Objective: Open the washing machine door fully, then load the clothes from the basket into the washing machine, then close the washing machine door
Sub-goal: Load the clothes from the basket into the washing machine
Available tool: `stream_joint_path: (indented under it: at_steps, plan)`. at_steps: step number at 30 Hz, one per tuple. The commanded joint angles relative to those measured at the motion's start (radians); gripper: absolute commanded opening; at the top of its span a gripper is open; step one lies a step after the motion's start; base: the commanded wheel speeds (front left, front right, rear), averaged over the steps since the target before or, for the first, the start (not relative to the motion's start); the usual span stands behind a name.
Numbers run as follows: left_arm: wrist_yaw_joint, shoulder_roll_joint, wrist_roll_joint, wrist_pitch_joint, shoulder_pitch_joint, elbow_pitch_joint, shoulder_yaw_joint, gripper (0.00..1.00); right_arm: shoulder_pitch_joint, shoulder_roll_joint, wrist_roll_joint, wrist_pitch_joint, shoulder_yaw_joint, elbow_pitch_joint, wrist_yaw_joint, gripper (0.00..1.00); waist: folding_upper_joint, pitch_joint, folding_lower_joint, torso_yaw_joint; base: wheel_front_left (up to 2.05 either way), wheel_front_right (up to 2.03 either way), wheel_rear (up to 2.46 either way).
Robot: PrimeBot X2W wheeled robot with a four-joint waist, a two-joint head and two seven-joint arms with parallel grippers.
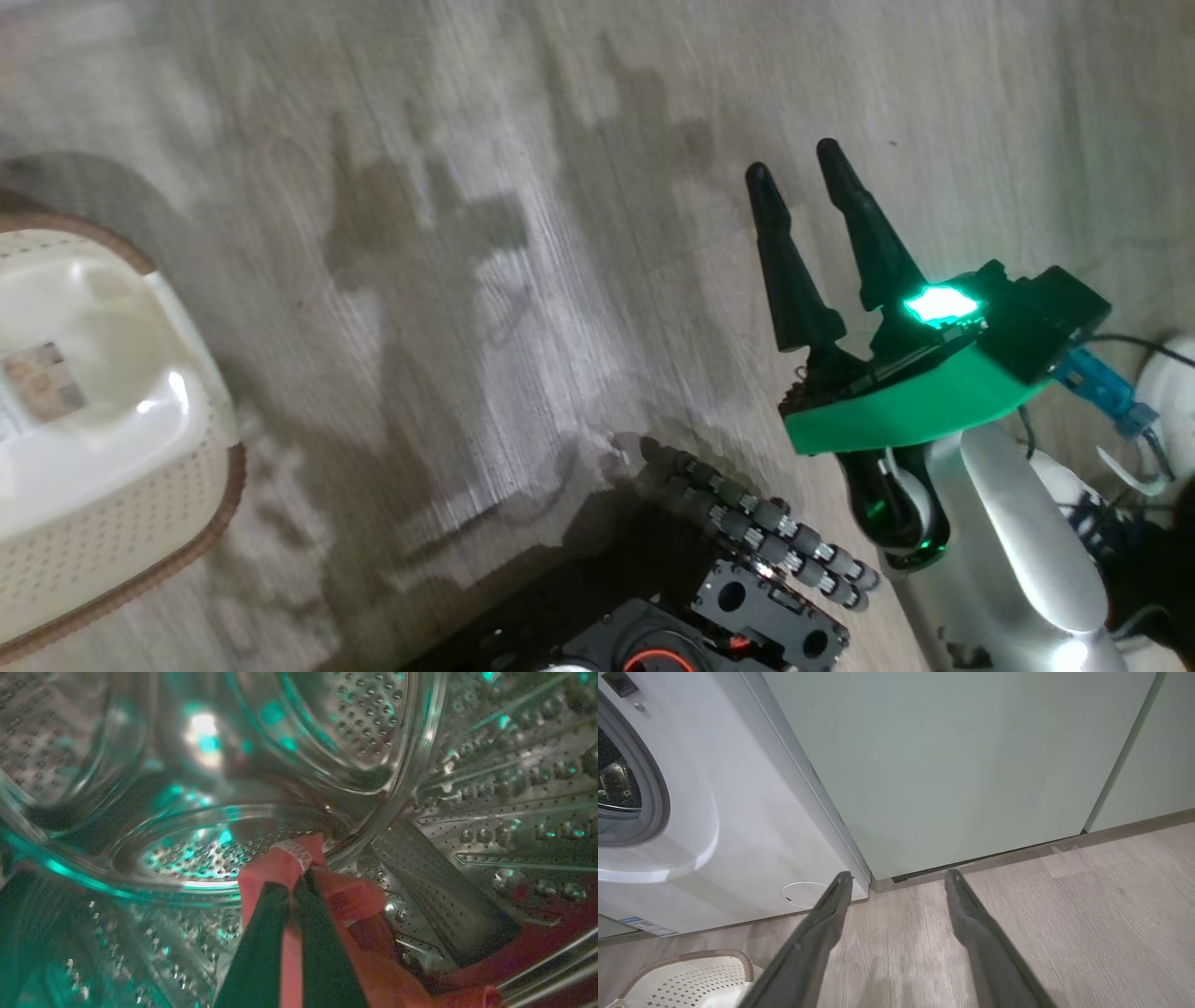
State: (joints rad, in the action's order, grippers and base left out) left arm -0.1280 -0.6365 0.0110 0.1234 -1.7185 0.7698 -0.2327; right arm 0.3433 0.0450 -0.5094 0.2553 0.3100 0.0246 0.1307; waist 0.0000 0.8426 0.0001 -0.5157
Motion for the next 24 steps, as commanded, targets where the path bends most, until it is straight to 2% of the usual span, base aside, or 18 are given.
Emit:
stream_joint_path:
  at_steps: [1, 8, 12, 13, 17, 19, 21, 24]
  plan:
    - [-0.001, -0.035, -0.006, 0.006, -0.051, -0.009, -0.019, 0.0, -0.017, 0.005, -0.011, 0.006, 0.022, -0.028, 0.0, 1.0, 0.0, 0.017, -0.0001, -0.017, 0.0, 0.0, 0.0]
    - [0.005, -0.012, 0.01, -0.02, -0.174, 0.137, -0.051, 0.0, -0.024, 0.005, -0.027, 0.006, 0.024, -0.035, 0.0, 1.0, 0.0, 0.03, -0.0001, -0.023, 0.0, 0.0, 0.0]
    - [0.067, -0.001, 0.008, -0.084, -0.236, 0.198, -0.041, 0.0, -0.027, 0.005, -0.031, 0.006, 0.021, -0.038, 0.0, 1.0, 0.0, 0.036, -0.0001, -0.024, 0.0, 0.0, 0.0]
    - [0.067, -0.001, 0.008, -0.084, -0.236, 0.198, -0.041, 0.0, -0.027, 0.005, -0.031, 0.006, 0.021, -0.038, 0.0, 1.0, 0.0, 0.036, -0.0001, -0.024, 0.0, 0.0, 0.0]
    - [0.155, 0.012, 0.017, -0.159, -0.277, 0.255, -0.016, 0.0, -0.029, 0.005, -0.034, 0.006, 0.02, -0.041, 0.0, 1.0, 0.0, 0.039, -0.0001, -0.024, 0.0, 0.0, 0.0]
    - [0.176, 0.012, 0.012, -0.181, -0.287, 0.288, -0.019, 0.0, -0.029, 0.005, -0.035, 0.006, 0.021, -0.041, 0.0, 1.0, 0.0, 0.039, -0.0001, -0.022, 0.0, 0.0, 0.0]
    - [0.167, 0.016, 0.013, -0.176, -0.291, 0.328, -0.027, 0.0, -0.028, 0.005, -0.035, 0.006, 0.022, -0.041, 0.0, 1.0, 0.0, 0.04, -0.0001, -0.02, 0.0, 0.0, 0.0]
    - [0.127, 0.027, 0.008, -0.156, -0.292, 0.38, -0.051, 0.0, -0.026, 0.005, -0.034, 0.006, 0.021, -0.041, 0.0, 1.0, 0.0, 0.041, -0.0001, -0.019, 0.0, 0.0, 0.0]
